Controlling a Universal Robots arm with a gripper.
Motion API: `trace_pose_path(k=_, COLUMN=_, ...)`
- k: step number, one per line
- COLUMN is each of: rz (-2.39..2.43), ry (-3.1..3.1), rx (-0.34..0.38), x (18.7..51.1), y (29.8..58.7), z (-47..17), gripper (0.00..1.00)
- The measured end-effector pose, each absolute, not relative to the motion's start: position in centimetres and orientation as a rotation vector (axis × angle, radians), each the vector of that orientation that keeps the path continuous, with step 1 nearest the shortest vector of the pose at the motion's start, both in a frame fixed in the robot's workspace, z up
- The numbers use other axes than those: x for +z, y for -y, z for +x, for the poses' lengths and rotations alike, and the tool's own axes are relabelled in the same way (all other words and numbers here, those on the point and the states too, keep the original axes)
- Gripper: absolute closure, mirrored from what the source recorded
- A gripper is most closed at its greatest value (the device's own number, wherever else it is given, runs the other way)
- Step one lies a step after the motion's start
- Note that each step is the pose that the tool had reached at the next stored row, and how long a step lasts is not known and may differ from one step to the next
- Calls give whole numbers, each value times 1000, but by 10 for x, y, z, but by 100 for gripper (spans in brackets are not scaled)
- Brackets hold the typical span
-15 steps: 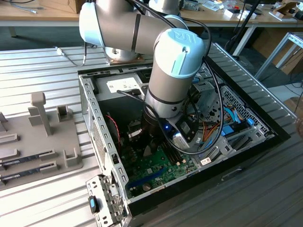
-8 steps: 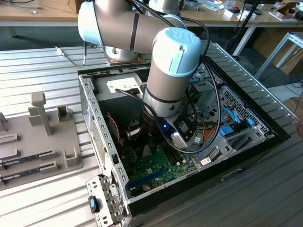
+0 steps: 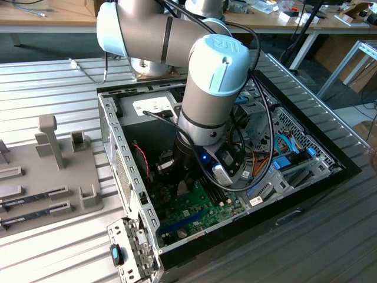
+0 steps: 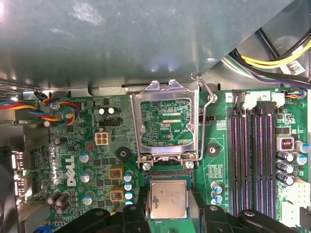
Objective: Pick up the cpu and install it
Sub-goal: 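Place the cpu into insertion slot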
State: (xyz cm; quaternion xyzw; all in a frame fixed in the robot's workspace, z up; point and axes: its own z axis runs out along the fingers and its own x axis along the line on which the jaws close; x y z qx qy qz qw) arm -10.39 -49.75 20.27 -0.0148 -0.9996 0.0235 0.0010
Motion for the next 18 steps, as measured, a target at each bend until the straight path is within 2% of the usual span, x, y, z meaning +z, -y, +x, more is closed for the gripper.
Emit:
trace_pose_path(k=3, rz=-46, ry=3138, rx=74, x=203, y=497, z=-104, gripper=54)
trace_pose_path(k=5, rz=-46, ry=3138, rx=74, x=203, y=497, z=-104, gripper=60)
trace_pose_path(k=18, rz=-46, ry=3138, rx=74, x=206, y=497, z=-104, gripper=60)
